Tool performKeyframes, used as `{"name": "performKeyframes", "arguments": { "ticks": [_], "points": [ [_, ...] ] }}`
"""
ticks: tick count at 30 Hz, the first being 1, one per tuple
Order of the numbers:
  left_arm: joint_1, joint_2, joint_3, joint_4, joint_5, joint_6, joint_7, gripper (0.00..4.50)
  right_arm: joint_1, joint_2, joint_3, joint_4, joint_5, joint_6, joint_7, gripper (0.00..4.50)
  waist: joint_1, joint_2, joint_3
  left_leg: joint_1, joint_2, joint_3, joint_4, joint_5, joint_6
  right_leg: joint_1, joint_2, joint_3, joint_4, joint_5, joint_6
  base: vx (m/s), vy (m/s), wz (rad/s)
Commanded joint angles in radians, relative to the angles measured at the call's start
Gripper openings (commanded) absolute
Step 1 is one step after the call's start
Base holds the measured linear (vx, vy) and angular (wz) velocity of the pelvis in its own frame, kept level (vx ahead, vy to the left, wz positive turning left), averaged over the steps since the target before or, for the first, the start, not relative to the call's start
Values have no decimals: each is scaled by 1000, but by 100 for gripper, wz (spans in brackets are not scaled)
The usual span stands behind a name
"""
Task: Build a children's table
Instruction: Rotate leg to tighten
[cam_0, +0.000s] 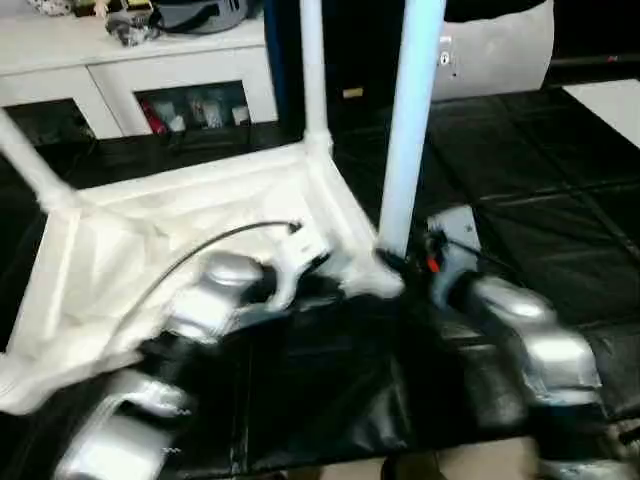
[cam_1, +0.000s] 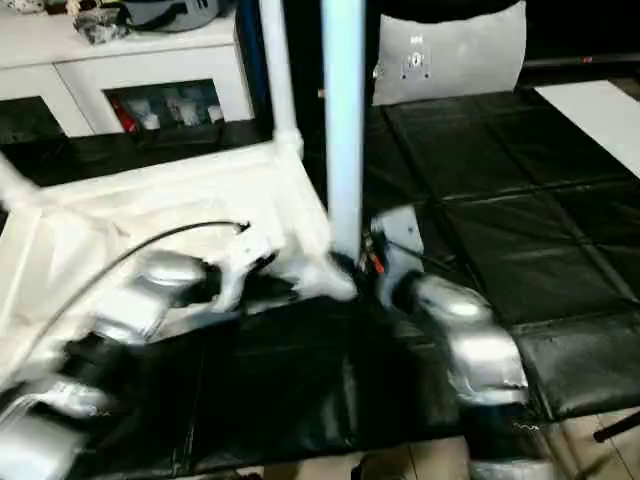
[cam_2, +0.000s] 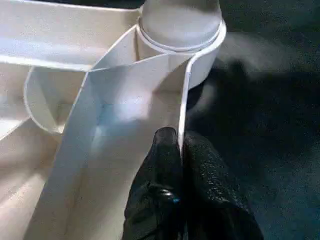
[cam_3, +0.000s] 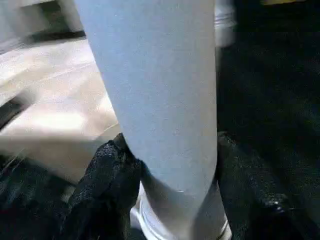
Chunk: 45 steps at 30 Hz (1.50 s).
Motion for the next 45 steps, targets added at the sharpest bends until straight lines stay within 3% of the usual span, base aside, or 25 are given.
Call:
{"name": "performKeyframes", "arguments": {
  "ticks": [1, 5, 7, 8, 15, 18, 20, 22, 25, 29, 31, 34, 37, 39, 40, 42, 44, 45],
  "points": [
    [-42, -78, 10, -26, -24, 6, 107, 0, -6, 81, 89, 39, 13, 19, -41, 199, 3, -14, -66, 4, 38, -29, -78, -296, 41, 45, -60, 36, -87, -493, -123, 0, 0, 0],
    [-35, -97, -11, -54, -4, 12, 122, 0, -13, 100, 95, 67, -30, -5, -110, 199, 9, -13, -79, 1, 40, -23, -72, -219, 70, 51, -59, 45, -69, -319, -171, 0, 0, 0],
    [-26, -85, -28, -71, 6, 5, 99, 0, -10, 102, 89, 74, -34, -34, -120, 254, 13, -11, -83, -2, 41, -21, -69, -182, 85, 57, -61, 46, -62, -271, -189, 0, 0, 0],
    [-21, -74, -36, -79, 9, 3, 86, 0, -6, 107, 78, 73, -30, -48, -123, 254, 14, -11, -86, -4, 40, -21, -68, -162, 93, 61, -62, 46, -59, -251, -195, 0, 0, 0],
    [0, -10, -49, -87, 17, -28, 24, 0, 16, 114, 27, 42, -17, -93, -121, 328, 11, -5, -87, -3, 42, -21, -67, -159, 99, 61, -59, 44, -58, -255, -191, 0, 0, 0],
    [-6, 52, -49, -45, 20, -100, -31, 0, 66, 53, -4, -16, 0, -146, -72, 352, 18, -6, -90, 0, 44, -20, -65, -150, 101, 62, -58, 46, -54, -225, -193, 0, 0, 0],
    [-10, 62, -49, -33, 20, -118, -42, 0, 83, 35, -10, -34, 5, -149, -56, 371, 21, -6, -90, 0, 45, -21, -66, -143, 103, 61, -58, 46, -50, -209, -202, 0, 0, 0],
    [-17, 74, -50, -16, 23, -143, -50, 0, 113, 22, -30, -72, 44, -129, -16, 391, 28, -8, -90, 1, 45, -19, -65, -148, 105, 62, -60, 48, -51, -223, -197, 0, 0, 0],
    [-26, 75, -32, 22, 18, -192, -27, 0, 184, -7, -38, -155, 46, -120, 0, 415, 36, -10, -88, 2, 45, -18, -66, -162, 96, 60, -59, 48, -55, -272, -179, 0, 0, 0],
    [-12, 69, 10, -2, -41, -197, -53, 0, 271, -30, -26, -270, 87, -101, 35, 446, 41, -13, -88, 1, 45, -18, -67, -171, 96, 59, -60, 48, -60, -300, -165, 0, 0, 0],
    [7, 75, 22, -45, -73, -186, -85, 44, 300, -42, -2, -329, 105, -96, 59, 450, 39, -14, -86, 0, 44, -19, -67, -175, 98, 56, -59, 47, -60, -305, -166, 0, 0, 0],
    [36, 86, 32, -99, -103, -154, -109, 57, 307, -39, 25, -367, 100, -80, 50, 450, 38, -14, -83, 1, 48, -19, -70, -187, 95, 54, -60, 49, -59, -317, -178, 0, 0, 0],
    [76, 107, 56, -189, -139, -90, -113, 92, 280, -27, 59, -381, 90, -62, 44, 450, 35, -13, -76, 2, 47, -19, -74, -225, 80, 51, -58, 47, -61, -376, -166, 0, 0, 0],
    [101, 129, 68, -249, -155, -41, -113, 111, 260, -18, 71, -382, 88, -60, 38, 450, 29, -11, -71, 1, 44, -21, -76, -242, 66, 50, -56, 48, -64, -415, -145, 0, 0, 0],
    [127, 154, 87, -307, -159, 7, -103, 124, 245, -17, 83, -388, 95, -48, 40, 450, 30, -8, -70, 12, 44, -19, -75, -266, 55, 42, -55, 49, -68, -442, -133, 0, 0, 0],
    [164, 192, 108, -377, -164, 65, -99, 134, 218, -11, 97, -378, 98, -40, 45, 450, 27, -7, -69, 8, 44, -22, -78, -271, 47, 45, -54, 49, -68, -454, -119, 0, 0, 0],
    [217, 239, 137, -466, -182, 149, -97, 145, 183, -2, 114, -356, 96, -37, 48, 450, 20, -2, -67, 4, 47, -27, -83, -277, 38, 47, -54, 49, -60, -438, -122, 0, 0, 0],
    [251, 272, 148, -513, -189, 192, -105, 154, 163, 6, 119, -338, 94, -37, 45, 450, 16, -2, -66, 10, 46, -26, -81, -299, 29, 40, -54, 50, -60, -446, -127, 0, 0, 0]
  ]
}}
